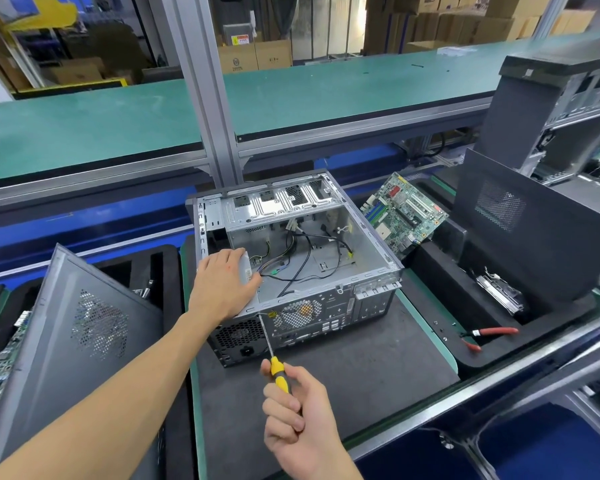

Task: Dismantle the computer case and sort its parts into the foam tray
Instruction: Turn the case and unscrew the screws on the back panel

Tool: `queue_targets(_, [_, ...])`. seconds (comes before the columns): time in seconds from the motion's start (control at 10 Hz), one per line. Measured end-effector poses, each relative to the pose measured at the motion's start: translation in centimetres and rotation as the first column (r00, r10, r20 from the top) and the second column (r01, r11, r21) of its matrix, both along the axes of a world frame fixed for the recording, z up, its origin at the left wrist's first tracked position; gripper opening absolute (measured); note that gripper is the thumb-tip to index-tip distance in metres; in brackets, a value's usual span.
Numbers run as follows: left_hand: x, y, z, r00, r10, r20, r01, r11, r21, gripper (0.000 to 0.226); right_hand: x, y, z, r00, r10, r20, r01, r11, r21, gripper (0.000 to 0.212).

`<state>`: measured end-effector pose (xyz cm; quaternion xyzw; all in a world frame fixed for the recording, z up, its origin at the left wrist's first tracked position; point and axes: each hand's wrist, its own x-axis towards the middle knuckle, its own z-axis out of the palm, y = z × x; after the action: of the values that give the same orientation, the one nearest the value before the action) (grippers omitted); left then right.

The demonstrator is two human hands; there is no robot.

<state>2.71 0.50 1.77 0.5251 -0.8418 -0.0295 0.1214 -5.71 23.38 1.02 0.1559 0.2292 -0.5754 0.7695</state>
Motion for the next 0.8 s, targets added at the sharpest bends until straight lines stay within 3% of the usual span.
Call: queue_targets(0.8, [-0.02, 0.01, 0.08, 1.000, -0.002, -0.018, 0.002, 1.000, 0.010, 0.063, -0.35, -0.41, -0.95, 0.977, 0.045, -0.209, -0.041, 0.999, 0.026, 0.026])
